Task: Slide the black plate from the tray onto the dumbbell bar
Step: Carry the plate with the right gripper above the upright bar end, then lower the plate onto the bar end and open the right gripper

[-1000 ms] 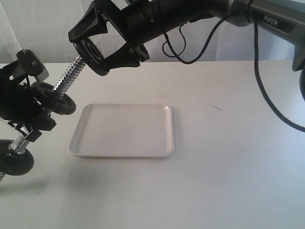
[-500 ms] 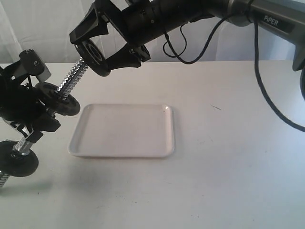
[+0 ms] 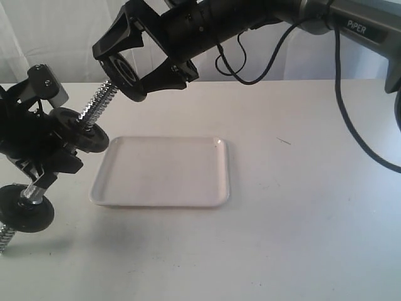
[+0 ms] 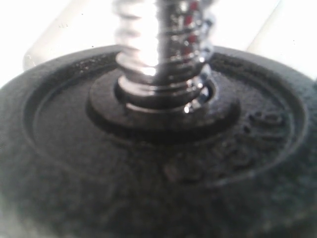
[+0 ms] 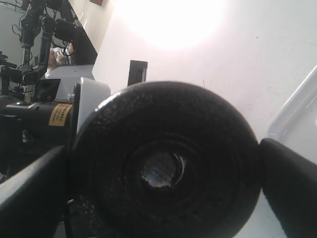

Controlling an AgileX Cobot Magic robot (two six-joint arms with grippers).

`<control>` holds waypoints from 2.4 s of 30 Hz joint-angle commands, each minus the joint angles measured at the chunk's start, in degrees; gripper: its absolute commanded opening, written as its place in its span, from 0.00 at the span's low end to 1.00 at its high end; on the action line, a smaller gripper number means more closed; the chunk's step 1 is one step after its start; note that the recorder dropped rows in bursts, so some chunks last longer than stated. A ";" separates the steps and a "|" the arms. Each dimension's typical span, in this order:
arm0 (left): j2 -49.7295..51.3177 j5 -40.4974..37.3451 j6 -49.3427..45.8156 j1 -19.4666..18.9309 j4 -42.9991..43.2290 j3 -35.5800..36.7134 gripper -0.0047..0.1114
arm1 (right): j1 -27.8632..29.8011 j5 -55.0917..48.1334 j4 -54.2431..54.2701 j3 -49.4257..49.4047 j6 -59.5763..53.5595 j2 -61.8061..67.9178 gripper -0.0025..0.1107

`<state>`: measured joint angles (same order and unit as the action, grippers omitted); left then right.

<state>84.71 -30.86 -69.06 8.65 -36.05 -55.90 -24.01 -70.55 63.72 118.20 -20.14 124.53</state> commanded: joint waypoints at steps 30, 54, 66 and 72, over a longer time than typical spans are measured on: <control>-3.11 -1.76 -4.81 0.07 -10.54 -1.81 0.04 | -5.05 0.58 -6.66 0.59 -0.67 -0.98 0.50; -3.11 -1.76 -5.32 0.07 -10.54 -1.81 0.04 | -5.05 0.58 -6.68 0.59 -0.67 -1.09 0.83; -3.11 -1.76 -5.32 0.07 -10.54 -1.81 0.04 | -5.05 0.58 -6.70 0.59 -0.67 -1.09 0.95; -3.11 -1.76 -5.32 0.07 -10.54 -1.81 0.04 | -4.67 0.58 -6.81 0.71 -2.73 -1.20 0.95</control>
<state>85.03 -33.56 -74.21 8.75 -37.42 -55.65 -29.18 -69.99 56.25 118.20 -21.30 124.05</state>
